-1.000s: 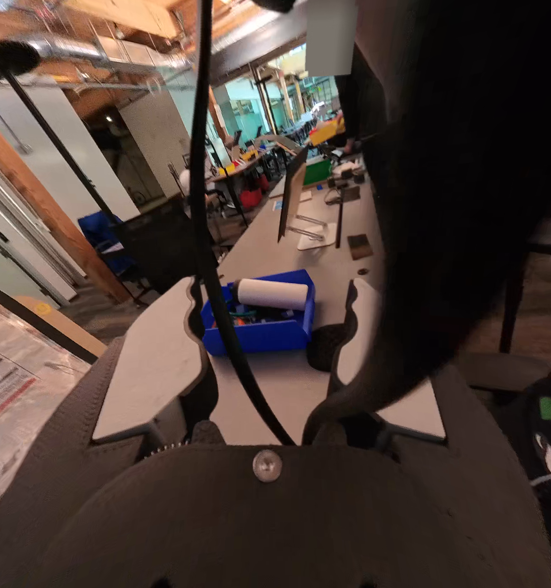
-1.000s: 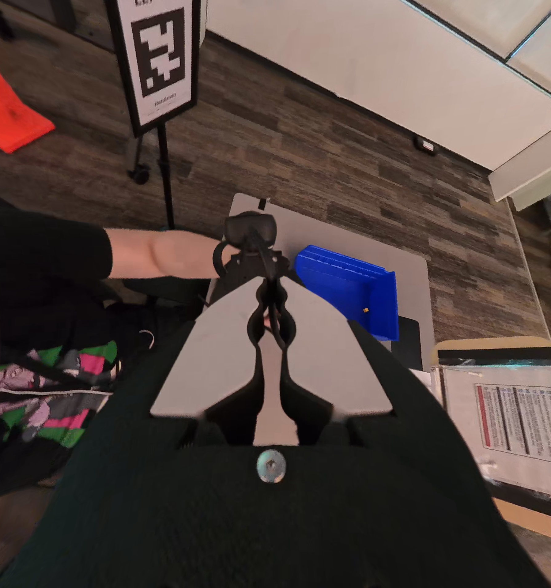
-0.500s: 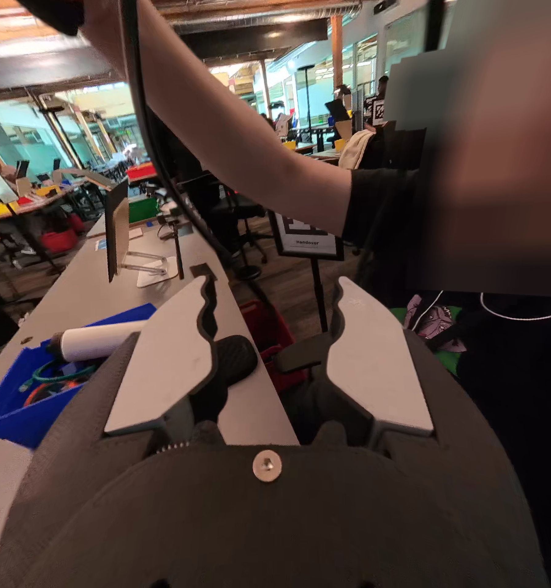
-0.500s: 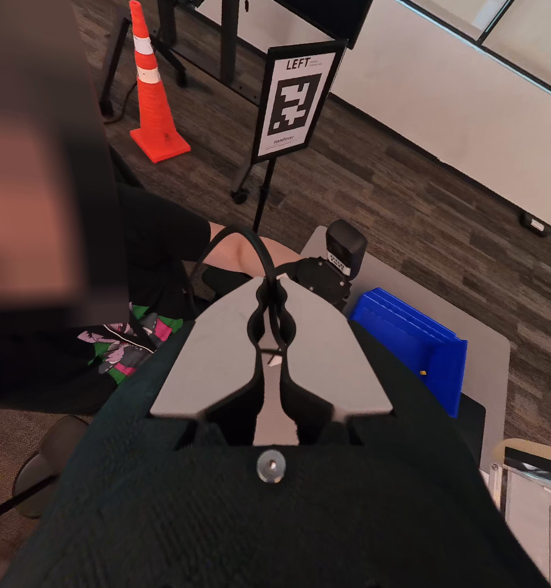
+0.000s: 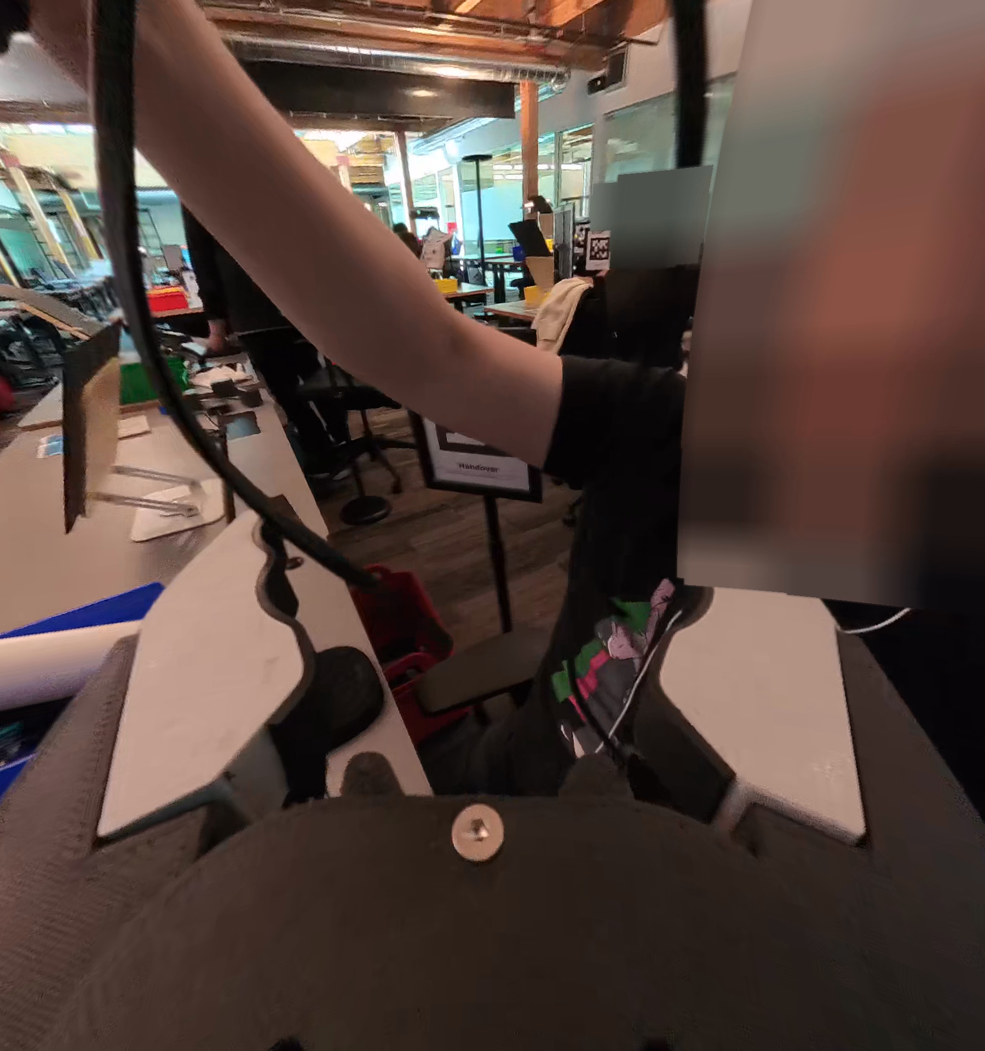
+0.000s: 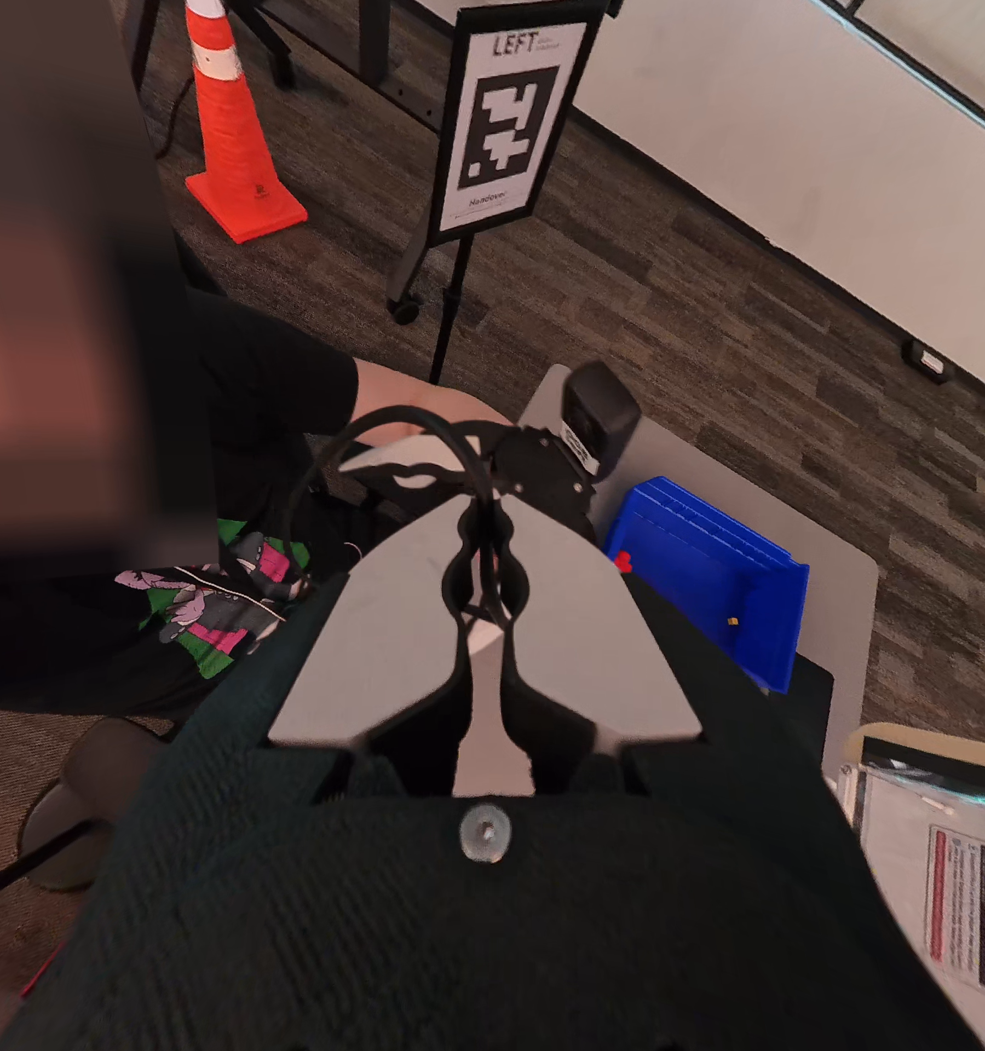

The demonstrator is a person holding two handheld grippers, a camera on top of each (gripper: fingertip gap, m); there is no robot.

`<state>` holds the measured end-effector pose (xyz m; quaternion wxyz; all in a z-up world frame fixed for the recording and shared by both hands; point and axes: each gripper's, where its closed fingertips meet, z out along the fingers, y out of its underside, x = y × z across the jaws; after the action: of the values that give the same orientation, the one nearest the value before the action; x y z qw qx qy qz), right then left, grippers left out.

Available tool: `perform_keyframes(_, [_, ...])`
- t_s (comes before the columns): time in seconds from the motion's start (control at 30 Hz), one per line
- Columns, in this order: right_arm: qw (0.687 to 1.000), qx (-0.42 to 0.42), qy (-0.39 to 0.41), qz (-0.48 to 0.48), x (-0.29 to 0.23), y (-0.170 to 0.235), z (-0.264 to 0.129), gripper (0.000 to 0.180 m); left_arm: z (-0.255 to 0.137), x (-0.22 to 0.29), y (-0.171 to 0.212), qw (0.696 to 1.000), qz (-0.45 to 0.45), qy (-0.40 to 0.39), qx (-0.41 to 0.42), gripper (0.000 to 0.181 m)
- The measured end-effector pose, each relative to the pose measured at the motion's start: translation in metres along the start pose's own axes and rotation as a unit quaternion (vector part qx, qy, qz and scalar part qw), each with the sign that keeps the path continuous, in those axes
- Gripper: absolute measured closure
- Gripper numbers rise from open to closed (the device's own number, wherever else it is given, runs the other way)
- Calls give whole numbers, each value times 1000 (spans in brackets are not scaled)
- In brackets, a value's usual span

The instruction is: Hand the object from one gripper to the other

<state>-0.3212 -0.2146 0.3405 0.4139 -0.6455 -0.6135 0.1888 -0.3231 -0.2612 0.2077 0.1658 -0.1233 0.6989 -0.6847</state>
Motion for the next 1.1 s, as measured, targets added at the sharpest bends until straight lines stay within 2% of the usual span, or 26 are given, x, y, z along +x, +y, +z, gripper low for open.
perform_keyframes(0.03, [1000,-8,8,3,3,4,0,175,2,0,0,1000,6,-6,-2,48])
perform_keyframes(0.23, [998,-26,37,31,21,19,-3,175,18,3,-1,999,39,-33,-11,58])
perform_keyframes(0.33, [998,-27,31,39,23,24,-4,175,12,-3,-4,995,78,-66,-8,90])
perform_keyframes(0.43, [999,-25,15,38,18,25,-6,175,-1,-6,-8,992,103,-78,4,137])
perform_keyframes(0.47, [999,-25,9,37,16,25,-7,175,-6,-8,-8,991,104,-82,7,148])
perform_keyframes(0.57, [999,-27,1,33,12,26,-8,174,-18,-19,-8,988,102,-112,3,164])
perform_keyframes(0.77, [998,-45,6,35,13,34,-8,175,-36,-48,-11,972,92,-216,-11,176])
perform_keyframes(0.9, [997,-72,14,32,13,47,-6,173,-44,-55,-12,962,91,-257,-20,176])
perform_keyframes(1.0, [996,-80,34,33,19,56,-4,164,-49,-59,-12,954,94,-282,-37,176])
perform_keyframes(1.1, [994,-84,55,46,25,67,-4,144,-58,-67,-11,943,88,-315,-62,176])
